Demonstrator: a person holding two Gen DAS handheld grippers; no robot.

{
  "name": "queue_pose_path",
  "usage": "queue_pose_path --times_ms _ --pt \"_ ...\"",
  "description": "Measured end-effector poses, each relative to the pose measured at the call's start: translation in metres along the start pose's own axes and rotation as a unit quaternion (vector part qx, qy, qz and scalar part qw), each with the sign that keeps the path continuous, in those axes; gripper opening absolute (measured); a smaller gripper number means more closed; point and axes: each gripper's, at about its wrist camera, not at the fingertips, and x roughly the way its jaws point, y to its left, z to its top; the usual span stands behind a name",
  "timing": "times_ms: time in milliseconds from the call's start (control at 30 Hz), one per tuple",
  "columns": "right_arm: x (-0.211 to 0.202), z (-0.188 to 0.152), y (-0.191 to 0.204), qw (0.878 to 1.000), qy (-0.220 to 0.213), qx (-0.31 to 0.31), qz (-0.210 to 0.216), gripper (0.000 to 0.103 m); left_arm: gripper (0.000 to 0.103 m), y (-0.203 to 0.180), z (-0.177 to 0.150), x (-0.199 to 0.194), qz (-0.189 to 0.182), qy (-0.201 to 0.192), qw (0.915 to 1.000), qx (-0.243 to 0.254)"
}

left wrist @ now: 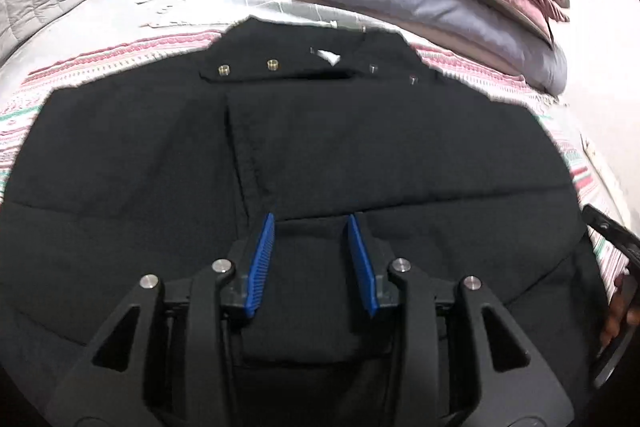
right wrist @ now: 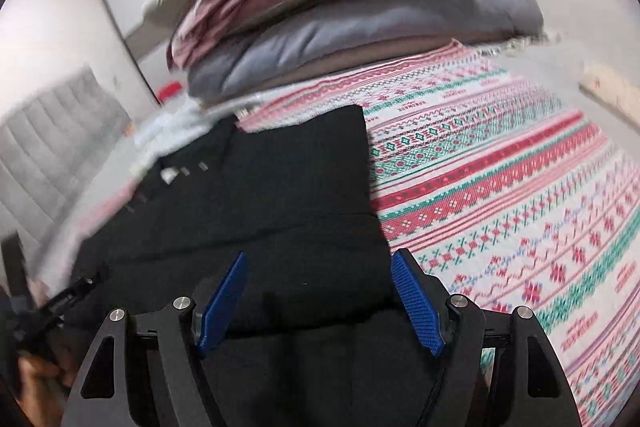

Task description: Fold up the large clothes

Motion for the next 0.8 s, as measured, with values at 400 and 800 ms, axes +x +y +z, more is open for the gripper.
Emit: queue_pose_path --times_ms 400,800 --pt "-0.004 -0.01 -0.094 0.992 0.015 0.125 -0.025 0.073 0.084 0.007 -0.004 -0.034 -0.033 -0.022 0.9991 -0.016" --pt "0.032 -0.01 -0.013 0.991 0.061 -0.096 -0.066 0.073 0.084 -0.002 0.007 -0.009 -0.019 -0.024 0.9995 -0.002"
